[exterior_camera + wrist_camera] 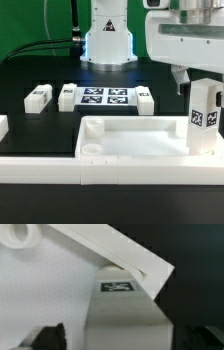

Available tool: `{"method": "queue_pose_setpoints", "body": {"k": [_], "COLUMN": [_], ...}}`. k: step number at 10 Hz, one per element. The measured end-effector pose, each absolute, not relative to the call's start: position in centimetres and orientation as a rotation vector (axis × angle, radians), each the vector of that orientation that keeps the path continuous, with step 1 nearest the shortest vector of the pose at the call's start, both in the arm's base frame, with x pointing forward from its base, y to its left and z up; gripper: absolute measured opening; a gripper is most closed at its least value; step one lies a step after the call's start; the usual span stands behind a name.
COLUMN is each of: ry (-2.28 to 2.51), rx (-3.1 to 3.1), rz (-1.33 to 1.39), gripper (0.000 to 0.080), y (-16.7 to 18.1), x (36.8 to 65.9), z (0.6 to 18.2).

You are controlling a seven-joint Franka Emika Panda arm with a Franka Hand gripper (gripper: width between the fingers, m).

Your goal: Assemble desk

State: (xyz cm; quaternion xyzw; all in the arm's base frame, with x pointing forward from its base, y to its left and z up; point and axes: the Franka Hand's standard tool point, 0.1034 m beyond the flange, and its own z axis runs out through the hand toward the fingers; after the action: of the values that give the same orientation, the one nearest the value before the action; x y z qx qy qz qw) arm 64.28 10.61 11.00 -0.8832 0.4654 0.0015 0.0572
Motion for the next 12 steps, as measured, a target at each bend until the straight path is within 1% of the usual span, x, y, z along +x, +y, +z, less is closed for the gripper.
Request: {"method": "queue_pose_setpoints", "body": {"k": [1,2,3,5,6,8,12], "ry": [1.347,1.199,0.979,0.662,0.624,0.372,-0.25], "rx": [-2.71,-2.783,-2.886,-2.977,-2.987,-3.033,-3.058], "rz": [0.0,-0.012,-0.039,-0.053,-0.054,-0.065,-0.061], "gripper": [0.0615,0.0643,0.0648,0.0649,0.0649,0.0649,0.0649], "y": [10.6,10.7,11.0,10.6,10.6,10.5,10.2], "x": [64.3,64.3,64.3,64.3,64.3,64.2,64.0], "z": [11.0,11.1,11.3,11.1,11.1,11.0,10.9]}}
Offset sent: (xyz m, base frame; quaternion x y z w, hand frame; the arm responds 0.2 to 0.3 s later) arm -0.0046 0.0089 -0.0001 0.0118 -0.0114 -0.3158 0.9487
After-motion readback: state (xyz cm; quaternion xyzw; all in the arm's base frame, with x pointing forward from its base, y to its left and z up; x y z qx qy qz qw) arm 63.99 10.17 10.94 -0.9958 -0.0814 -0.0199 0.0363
